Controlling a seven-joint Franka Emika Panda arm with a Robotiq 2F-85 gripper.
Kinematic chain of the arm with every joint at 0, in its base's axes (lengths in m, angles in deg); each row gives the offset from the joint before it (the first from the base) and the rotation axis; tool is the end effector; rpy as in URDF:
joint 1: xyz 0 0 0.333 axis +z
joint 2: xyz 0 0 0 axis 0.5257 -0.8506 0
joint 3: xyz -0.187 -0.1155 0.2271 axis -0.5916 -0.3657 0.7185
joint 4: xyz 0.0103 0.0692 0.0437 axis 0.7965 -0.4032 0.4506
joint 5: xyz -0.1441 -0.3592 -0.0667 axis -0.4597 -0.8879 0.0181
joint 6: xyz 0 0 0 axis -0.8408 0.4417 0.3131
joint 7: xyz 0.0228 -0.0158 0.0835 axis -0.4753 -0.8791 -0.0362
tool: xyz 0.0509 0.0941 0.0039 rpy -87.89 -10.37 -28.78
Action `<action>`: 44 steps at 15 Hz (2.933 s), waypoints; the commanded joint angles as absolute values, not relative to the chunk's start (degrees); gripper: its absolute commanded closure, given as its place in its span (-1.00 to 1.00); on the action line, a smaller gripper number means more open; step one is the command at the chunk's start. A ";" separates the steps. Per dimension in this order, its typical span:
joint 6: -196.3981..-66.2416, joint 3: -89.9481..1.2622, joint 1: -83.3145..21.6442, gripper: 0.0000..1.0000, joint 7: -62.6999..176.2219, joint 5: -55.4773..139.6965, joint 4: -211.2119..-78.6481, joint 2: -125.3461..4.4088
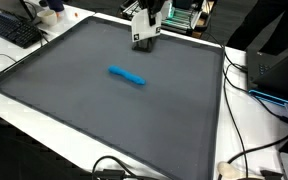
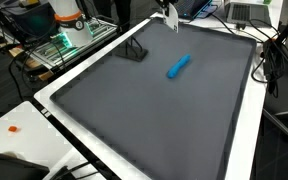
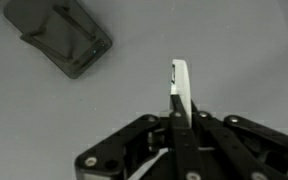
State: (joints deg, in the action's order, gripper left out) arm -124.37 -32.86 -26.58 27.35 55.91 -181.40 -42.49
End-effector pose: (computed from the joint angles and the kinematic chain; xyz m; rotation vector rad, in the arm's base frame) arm 0.5039 0.1194 0.3773 -2.9147 0.7265 0.0813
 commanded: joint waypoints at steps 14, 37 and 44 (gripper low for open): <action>-118.92 -33.04 -24.74 0.98 34.59 51.61 -175.15 -46.87; -115.32 -35.92 -20.05 0.98 46.02 37.55 -152.76 -71.87; -116.34 -37.01 -19.37 0.98 45.79 37.89 -150.43 -74.81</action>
State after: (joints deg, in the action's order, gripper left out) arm -116.62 -35.99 -20.39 46.84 38.92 -151.95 -73.29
